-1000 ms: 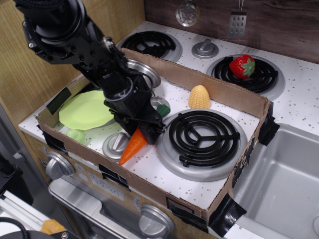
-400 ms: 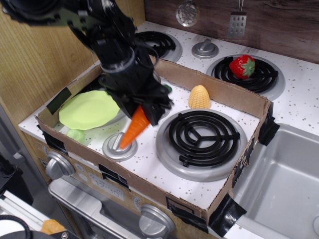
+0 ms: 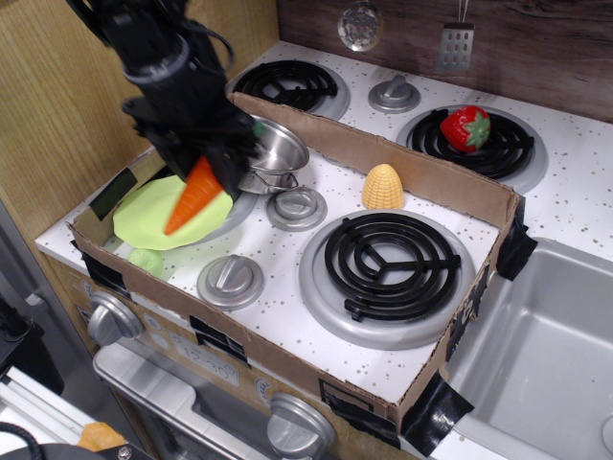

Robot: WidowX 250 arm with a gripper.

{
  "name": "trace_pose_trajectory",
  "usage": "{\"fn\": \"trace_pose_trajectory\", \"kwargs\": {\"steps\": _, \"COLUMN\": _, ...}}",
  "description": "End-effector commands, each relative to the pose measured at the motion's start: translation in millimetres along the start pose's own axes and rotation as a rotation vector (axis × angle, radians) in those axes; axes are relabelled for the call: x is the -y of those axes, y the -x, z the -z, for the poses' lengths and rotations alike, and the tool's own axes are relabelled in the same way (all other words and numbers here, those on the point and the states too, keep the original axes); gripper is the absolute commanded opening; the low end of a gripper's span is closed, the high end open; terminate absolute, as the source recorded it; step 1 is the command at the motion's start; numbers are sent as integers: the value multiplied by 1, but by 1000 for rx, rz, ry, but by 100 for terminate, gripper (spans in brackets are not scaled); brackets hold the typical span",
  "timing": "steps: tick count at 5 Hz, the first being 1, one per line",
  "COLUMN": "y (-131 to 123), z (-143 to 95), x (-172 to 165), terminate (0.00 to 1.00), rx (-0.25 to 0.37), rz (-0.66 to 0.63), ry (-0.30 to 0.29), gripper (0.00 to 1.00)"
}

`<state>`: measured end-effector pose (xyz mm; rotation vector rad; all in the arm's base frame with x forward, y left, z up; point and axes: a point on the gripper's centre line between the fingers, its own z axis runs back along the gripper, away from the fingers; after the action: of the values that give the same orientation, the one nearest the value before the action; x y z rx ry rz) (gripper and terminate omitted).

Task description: Put carrot on plate

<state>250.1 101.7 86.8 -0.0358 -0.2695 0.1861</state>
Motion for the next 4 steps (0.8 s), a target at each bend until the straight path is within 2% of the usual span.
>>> {"fn": "trace_pose_trajectory", "kwargs": {"steps": 1, "y": -5, "z": -11, "x": -44, "terminate": 0, "rx": 4, "rz": -348, "ry": -129, "gripper": 0}}
{"fn": "trace_pose_trajectory", "kwargs": {"steps": 2, "y": -1, "z": -2, "x": -55, "terminate": 0, "rx": 1, "rz": -434, "ry": -109, "gripper": 0}}
{"fn": "trace_pose_trajectory", "kwargs": {"steps": 3, "y": -2, "z": 18, "x": -62, "terminate": 0, "rx": 19, "rz": -452, "ry": -90, "gripper": 0}}
{"fn": "trace_pose_trajectory", "kwargs": {"steps": 4, "y": -14, "z": 31, "x": -60, "terminate": 0, "rx": 9, "rz": -431, "ry": -57, "gripper": 0}}
